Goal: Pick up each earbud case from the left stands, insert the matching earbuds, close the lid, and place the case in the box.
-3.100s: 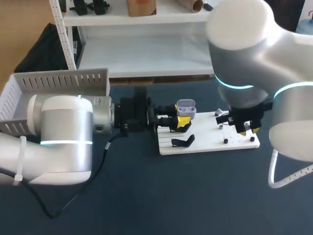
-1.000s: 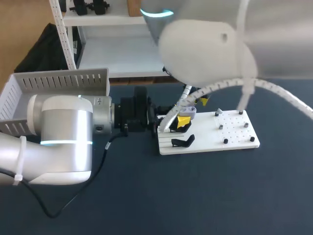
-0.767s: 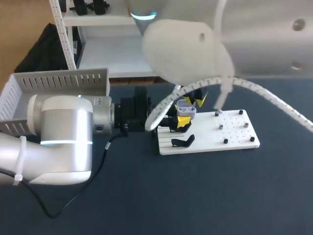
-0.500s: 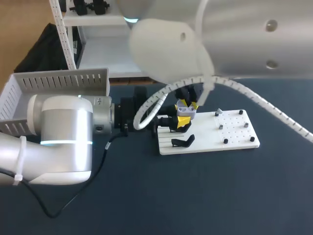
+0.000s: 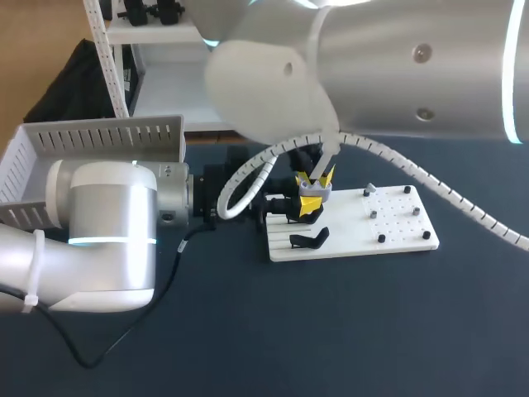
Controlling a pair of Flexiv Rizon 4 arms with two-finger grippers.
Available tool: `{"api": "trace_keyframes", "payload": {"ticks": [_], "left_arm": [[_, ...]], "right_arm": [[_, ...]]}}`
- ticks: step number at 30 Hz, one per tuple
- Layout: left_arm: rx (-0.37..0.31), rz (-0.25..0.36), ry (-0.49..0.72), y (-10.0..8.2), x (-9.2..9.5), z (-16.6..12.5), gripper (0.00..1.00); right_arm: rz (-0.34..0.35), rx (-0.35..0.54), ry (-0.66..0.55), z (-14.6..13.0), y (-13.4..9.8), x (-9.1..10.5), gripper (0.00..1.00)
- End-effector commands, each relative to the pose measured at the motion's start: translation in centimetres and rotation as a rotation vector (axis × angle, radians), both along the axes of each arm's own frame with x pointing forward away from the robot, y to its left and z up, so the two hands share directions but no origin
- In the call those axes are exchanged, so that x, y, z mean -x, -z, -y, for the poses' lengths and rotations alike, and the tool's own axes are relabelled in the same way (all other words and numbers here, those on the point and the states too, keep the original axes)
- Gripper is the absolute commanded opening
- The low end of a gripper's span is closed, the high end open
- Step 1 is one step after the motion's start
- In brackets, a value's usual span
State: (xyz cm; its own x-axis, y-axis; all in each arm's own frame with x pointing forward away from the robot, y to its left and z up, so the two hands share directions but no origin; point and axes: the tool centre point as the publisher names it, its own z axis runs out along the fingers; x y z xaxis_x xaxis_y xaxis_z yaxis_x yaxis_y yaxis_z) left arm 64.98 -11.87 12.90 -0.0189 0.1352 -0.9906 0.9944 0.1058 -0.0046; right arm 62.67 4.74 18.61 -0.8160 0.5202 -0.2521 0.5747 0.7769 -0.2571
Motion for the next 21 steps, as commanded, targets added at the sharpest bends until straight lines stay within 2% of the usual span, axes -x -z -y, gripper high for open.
{"api": "trace_keyframes", "payload": {"ticks": [1,21], "left_arm": [[0.004,0.003,-0.006,0.07,0.13,0.0,0.0],[0.004,0.003,-0.006,0.07,0.13,0.0,0.0]], "right_arm": [[-0.001,0.001,-0.007,0.1,0.5,-0.1,0.0],[-0.006,-0.021,-0.014,0.3,0.95,-1.09,0.0]]}}
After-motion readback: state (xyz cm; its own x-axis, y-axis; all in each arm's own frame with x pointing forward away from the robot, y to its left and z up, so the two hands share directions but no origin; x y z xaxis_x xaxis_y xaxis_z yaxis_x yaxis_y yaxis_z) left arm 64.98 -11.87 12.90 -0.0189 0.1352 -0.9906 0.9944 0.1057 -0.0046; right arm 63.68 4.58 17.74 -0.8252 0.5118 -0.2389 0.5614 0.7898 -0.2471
